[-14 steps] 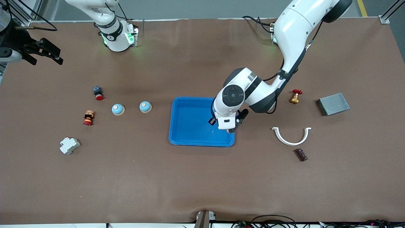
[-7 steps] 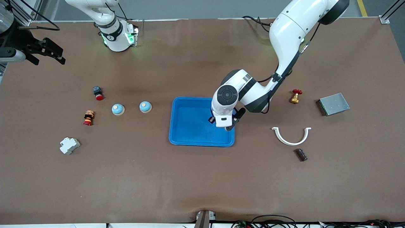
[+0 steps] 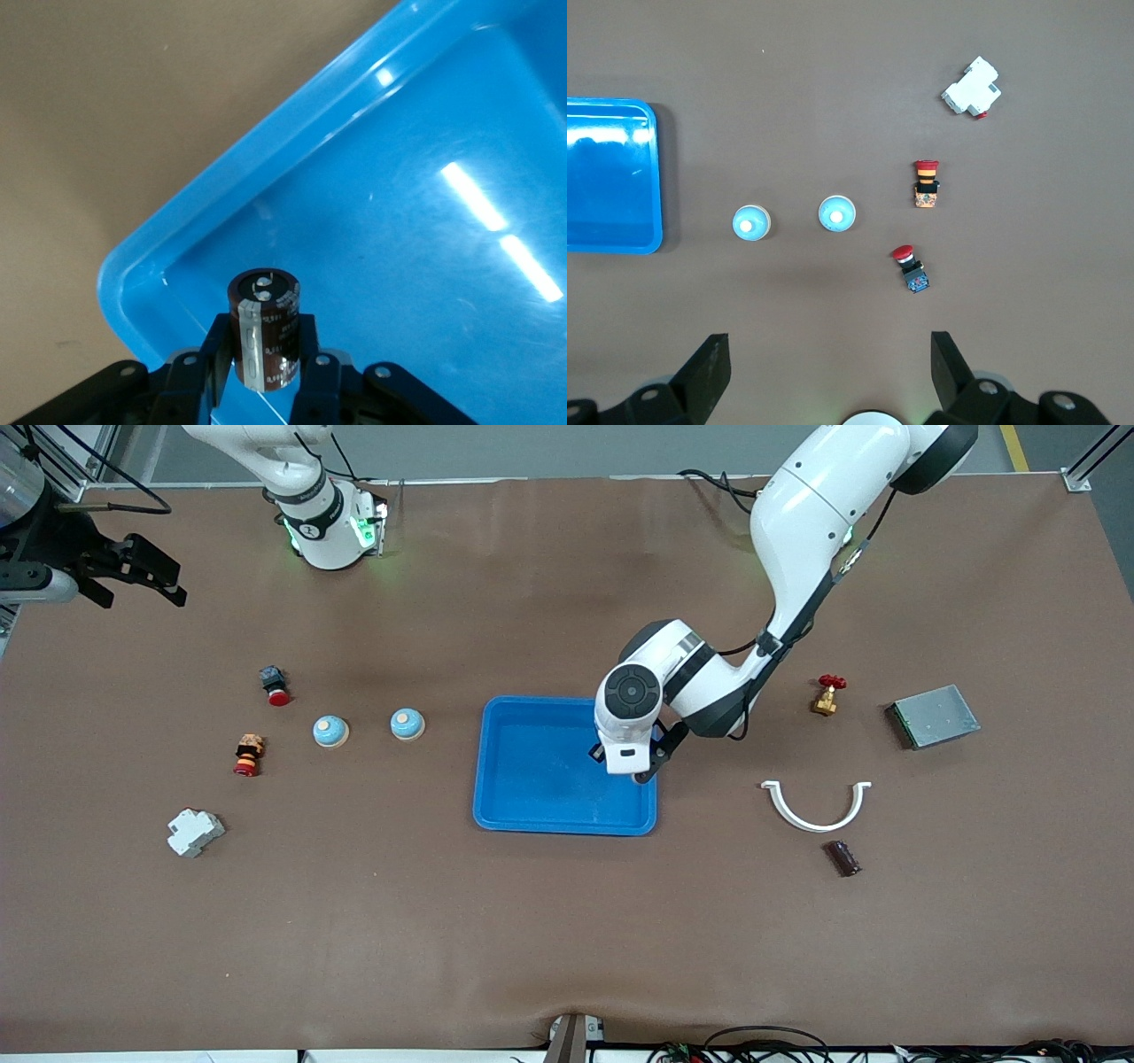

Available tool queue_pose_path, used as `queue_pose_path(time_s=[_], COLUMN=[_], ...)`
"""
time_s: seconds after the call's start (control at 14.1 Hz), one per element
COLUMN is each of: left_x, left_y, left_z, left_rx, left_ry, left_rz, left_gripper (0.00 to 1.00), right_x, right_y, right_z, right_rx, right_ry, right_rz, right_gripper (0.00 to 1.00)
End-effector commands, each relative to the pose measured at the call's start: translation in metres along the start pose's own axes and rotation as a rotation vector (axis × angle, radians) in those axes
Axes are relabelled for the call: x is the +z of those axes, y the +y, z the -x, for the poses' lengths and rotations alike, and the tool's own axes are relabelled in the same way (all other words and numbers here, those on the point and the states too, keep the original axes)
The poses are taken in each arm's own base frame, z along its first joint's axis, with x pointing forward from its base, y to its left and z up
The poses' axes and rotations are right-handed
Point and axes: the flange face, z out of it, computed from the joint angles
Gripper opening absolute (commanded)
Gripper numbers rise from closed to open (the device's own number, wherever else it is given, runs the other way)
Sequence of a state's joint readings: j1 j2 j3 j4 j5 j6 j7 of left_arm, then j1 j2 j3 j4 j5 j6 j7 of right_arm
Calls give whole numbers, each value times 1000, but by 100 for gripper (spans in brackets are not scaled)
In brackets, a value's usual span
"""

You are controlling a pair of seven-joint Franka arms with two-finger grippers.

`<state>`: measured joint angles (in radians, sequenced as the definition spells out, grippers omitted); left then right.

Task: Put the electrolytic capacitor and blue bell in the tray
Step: 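Lower the capacitor into the tray and open the left gripper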

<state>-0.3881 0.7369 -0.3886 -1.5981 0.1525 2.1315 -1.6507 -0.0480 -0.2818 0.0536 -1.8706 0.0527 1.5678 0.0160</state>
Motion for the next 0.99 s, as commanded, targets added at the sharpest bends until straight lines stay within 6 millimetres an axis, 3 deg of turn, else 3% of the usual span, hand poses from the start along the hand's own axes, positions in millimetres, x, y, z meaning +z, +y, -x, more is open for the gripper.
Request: queue_pose_path(time_s=[0.0, 0.71, 0.85, 0.92], left_x=[-2, 10, 11, 11], left_y=[-4, -1, -1, -1], left_z=[3, 1, 0, 0], left_rx=[-6, 4, 13, 15], left_ry=[28, 37, 50, 52], left_rz=[9, 9, 11, 11], left_gripper=[0, 0, 17, 31], right_x=[-2, -2, -3, -2], right_y=[0, 1, 1, 1], right_z=[7, 7, 7, 7], right_rx=[11, 12, 12, 12], right_ry=[4, 3, 4, 3], right_rz=[-6, -6, -6, -6], right_gripper=[100, 100, 100, 100])
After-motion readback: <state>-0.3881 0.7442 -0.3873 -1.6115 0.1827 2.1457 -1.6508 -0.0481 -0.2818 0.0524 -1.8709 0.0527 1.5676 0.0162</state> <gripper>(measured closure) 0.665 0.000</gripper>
